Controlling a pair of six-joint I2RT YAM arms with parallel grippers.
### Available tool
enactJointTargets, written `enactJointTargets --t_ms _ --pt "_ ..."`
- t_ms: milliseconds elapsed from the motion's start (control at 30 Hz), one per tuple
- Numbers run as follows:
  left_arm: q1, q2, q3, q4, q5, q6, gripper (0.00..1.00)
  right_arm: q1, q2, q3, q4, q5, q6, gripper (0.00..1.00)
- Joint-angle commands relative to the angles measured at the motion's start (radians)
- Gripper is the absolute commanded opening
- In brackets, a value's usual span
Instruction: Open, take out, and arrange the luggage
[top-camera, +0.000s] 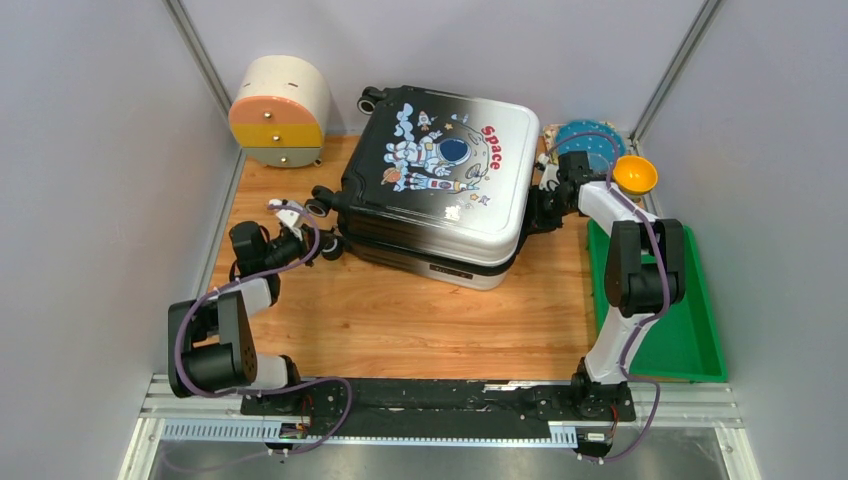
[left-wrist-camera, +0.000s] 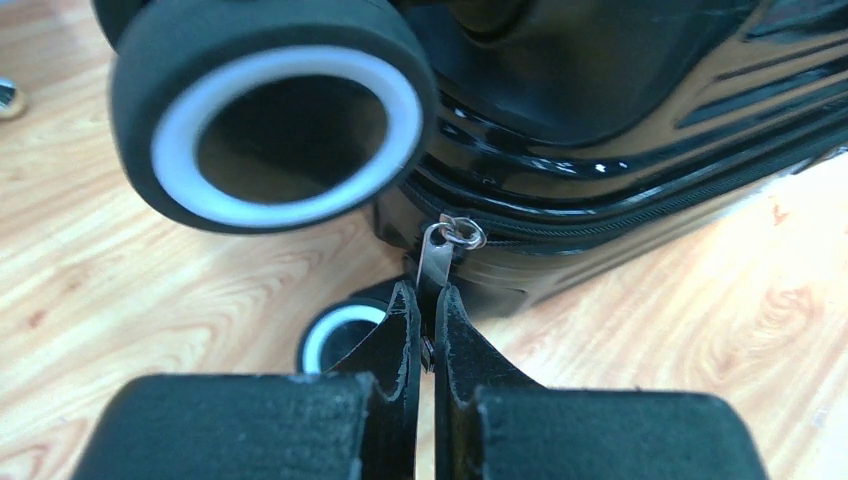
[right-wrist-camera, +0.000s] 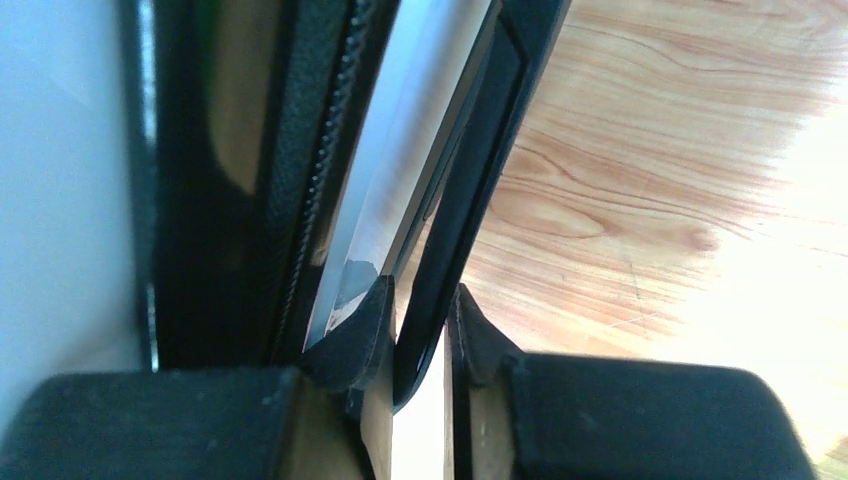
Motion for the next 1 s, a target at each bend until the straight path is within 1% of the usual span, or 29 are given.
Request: enactJointTargets --t_ms 0,167,200,333,367,467,533,600,667,700,733,867,900,933,967 --pt "0.063 0.081 0.103 0.186 -0.163 0.125 0.00 -0.072 0.003 0.033 -0.049 0.116 -0.307 0.00" --pt "0.048 0.167 0.142 0.260 -0.207 0.206 0.00 -0.066 -0.001 0.023 -0.053 0.115 -0.340 0.00" --pt "0.037 0.174 0.142 0.310 -0.221 0.220 0.00 -0.066 0.000 0.023 -0.056 0.115 -0.345 0.00" --pt "-0.026 0.201 0.140 0.393 -0.253 0.286 0.00 -0.055 0.012 0.032 -0.066 0.109 -0.363 0.00" --pt "-0.056 0.206 0.136 0.439 -0.258 0.301 0.00 -0.054 0.014 0.034 -0.067 0.107 -0.368 0.00" --pt "-0.107 0.226 0.122 0.490 -0.290 0.353 0.00 -0.046 0.017 0.037 -0.073 0.104 -0.370 0.00" --pt "-0.128 0.234 0.098 0.524 -0.324 0.396 0.00 -0.040 0.011 0.034 -0.076 0.098 -0.376 0.00" --pt "-0.159 0.246 0.065 0.594 -0.357 0.450 0.00 -0.041 0.005 0.028 -0.073 0.092 -0.383 0.00" --pt "-0.178 0.278 0.050 0.690 -0.419 0.461 0.00 -0.040 -0.001 0.022 -0.073 0.092 -0.386 0.00" --pt "-0.190 0.289 0.051 0.712 -0.442 0.464 0.00 -0.040 -0.003 0.020 -0.073 0.089 -0.389 0.00" --pt "-0.193 0.312 0.054 0.728 -0.466 0.464 0.00 -0.011 0.000 0.020 -0.073 0.083 -0.388 0.00" --pt "-0.205 0.344 0.076 0.740 -0.470 0.453 0.01 -0.009 0.005 0.028 -0.076 0.075 -0.386 0.00" --pt "-0.207 0.347 0.076 0.739 -0.468 0.450 0.05 -0.008 0.008 0.029 -0.076 0.075 -0.386 0.00" --pt "-0.208 0.346 0.074 0.736 -0.454 0.452 0.19 -0.008 0.008 0.031 -0.075 0.072 -0.383 0.00" --pt "-0.207 0.338 0.070 0.719 -0.451 0.452 0.24 -0.008 0.009 0.031 -0.075 0.070 -0.383 0.00"
